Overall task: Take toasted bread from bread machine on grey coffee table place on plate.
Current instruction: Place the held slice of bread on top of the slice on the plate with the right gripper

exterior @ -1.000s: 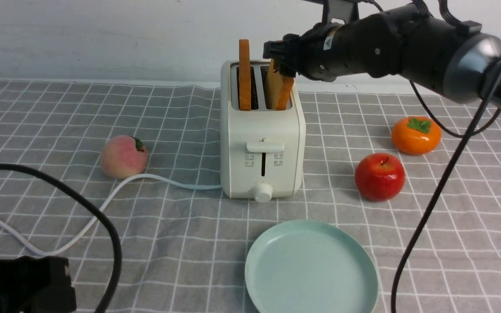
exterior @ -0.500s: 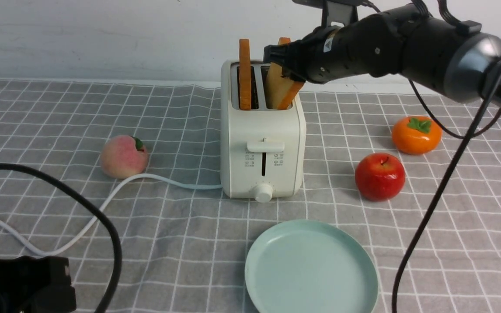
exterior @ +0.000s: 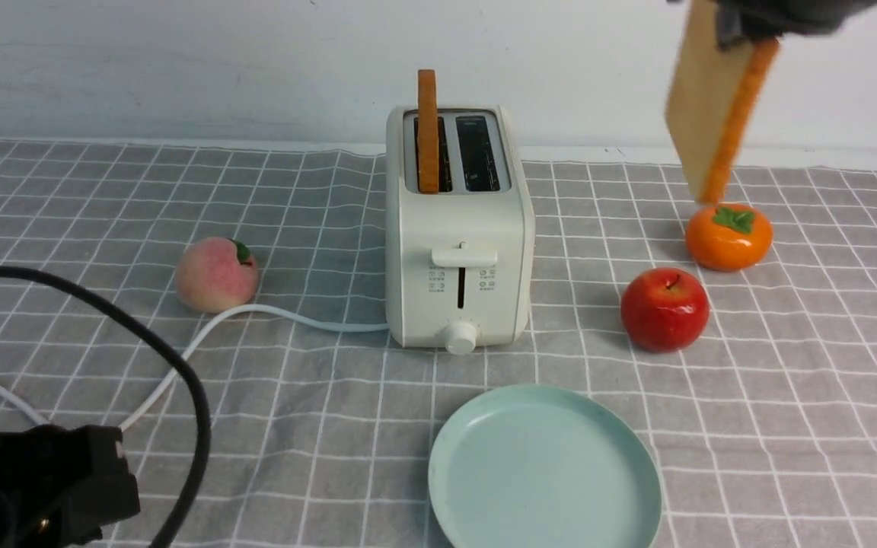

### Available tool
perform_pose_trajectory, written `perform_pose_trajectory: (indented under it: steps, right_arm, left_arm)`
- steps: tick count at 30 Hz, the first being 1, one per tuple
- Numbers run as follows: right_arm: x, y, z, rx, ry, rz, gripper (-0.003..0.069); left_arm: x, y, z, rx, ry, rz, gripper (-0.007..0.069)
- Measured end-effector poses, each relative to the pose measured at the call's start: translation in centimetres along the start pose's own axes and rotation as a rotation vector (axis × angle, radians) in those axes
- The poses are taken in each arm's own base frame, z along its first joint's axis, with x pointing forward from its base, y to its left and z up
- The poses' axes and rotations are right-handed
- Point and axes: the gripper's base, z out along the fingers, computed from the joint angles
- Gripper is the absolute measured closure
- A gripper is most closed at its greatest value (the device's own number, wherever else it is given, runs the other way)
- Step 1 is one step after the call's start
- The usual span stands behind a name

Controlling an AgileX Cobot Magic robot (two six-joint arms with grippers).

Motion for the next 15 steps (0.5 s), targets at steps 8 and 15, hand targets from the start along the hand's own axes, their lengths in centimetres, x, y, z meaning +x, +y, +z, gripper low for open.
perform_pose_trajectory:
  steps: [8,15]
  right_arm:
    - [8.9,3.9,6.5,-0.396,0.502,0.017,0.0584]
    - [13.0,6.0,9.1,-0.710,0.468,0.012,0.0584]
  left_arm:
    - [-0.7,-0.4,0.0,0.041,-0.074,0.000,0.0386]
    - [-0.6,-0.3,0.0,0.037,-0.066,0.000,0.0386]
